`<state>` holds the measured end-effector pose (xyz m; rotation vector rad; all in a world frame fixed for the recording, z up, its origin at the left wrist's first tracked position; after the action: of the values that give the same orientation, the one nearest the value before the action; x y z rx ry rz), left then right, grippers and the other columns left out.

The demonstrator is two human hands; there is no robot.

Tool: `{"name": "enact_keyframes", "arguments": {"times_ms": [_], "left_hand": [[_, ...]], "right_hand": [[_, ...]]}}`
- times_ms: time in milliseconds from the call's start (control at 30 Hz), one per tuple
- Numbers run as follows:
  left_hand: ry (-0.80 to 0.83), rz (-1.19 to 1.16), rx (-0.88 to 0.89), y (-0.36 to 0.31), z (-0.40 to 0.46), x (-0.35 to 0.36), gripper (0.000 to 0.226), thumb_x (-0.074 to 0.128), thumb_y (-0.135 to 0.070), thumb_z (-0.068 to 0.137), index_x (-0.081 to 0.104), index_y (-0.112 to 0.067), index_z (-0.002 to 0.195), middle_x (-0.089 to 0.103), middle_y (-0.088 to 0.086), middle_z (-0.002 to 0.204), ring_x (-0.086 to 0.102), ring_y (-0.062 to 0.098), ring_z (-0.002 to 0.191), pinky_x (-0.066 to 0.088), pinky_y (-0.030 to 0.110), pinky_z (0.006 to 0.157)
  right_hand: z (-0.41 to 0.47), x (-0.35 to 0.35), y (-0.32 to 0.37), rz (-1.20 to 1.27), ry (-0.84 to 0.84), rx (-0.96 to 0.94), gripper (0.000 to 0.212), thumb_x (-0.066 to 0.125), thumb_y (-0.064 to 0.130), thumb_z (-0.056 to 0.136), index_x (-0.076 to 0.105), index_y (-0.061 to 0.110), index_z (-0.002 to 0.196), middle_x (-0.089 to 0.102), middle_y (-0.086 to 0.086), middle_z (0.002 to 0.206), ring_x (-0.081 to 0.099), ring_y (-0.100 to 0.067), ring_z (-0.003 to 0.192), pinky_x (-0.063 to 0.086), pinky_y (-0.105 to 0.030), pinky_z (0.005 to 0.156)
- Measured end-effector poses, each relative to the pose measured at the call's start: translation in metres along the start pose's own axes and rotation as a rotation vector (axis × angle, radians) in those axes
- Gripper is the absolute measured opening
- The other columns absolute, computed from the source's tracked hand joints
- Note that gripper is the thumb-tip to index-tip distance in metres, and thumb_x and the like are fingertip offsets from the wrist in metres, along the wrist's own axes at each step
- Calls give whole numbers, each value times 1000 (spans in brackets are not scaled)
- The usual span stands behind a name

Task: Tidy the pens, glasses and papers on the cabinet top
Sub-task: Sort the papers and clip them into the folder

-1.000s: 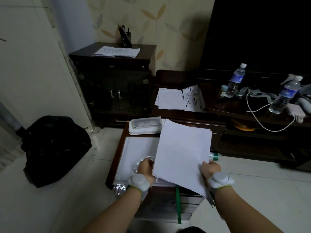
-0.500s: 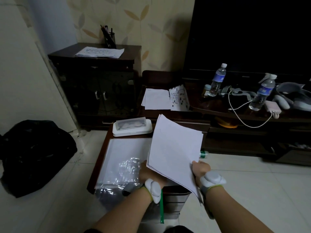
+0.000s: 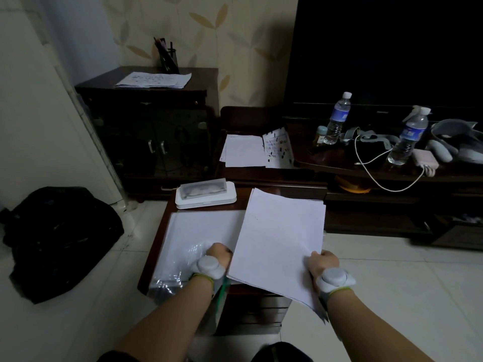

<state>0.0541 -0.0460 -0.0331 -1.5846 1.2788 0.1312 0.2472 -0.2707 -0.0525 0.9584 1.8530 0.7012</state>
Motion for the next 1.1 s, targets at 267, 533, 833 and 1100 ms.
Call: {"name": "enact_keyframes", "arguments": {"times_ms": [267, 533, 833, 1100], "left_hand": [[-253, -165, 120, 7, -11, -51, 15, 61, -15, 78, 57, -10, 65, 55, 5, 64, 51, 19, 61, 38, 20, 54], [-343, -40, 250, -4, -16, -65, 24, 63, -16, 80, 52, -17, 59, 58, 1, 60, 56, 20, 62, 45, 25, 57], [-269, -33, 251, 13, -10, -37, 21, 65, -19, 81, 56, -16, 62, 57, -2, 60, 56, 14, 63, 40, 19, 55], [-175, -127, 199, 23, 0, -28, 14, 65, -18, 78, 58, -17, 66, 58, -1, 67, 54, 13, 65, 41, 18, 59]], "right_hand": [[-18, -7, 14, -77, -68, -88, 27, 45, -3, 88, 56, -3, 112, 61, -23, 116, 55, -37, 109, 42, -34, 92], [-53, 59, 37, -135, 109, -203, 32, 47, 2, 91, 54, 0, 122, 61, -18, 119, 54, -33, 114, 41, -27, 87], [-53, 91, 23, -189, 150, -179, 34, 50, 16, 95, 52, -1, 125, 58, -20, 126, 52, -36, 119, 40, -31, 92], [-55, 92, 41, -278, -20, -362, 34, 63, 18, 85, 54, 6, 116, 46, -20, 121, 43, -37, 114, 38, -38, 96]]}}
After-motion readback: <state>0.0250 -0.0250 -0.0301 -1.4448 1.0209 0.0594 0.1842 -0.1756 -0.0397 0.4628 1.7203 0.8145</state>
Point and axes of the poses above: each hand's wrist, its own z-axis towards the middle knuckle, its own x-axis out of the palm, y = z × x, the point moved 9 cm from there along z, towards the middle knuckle
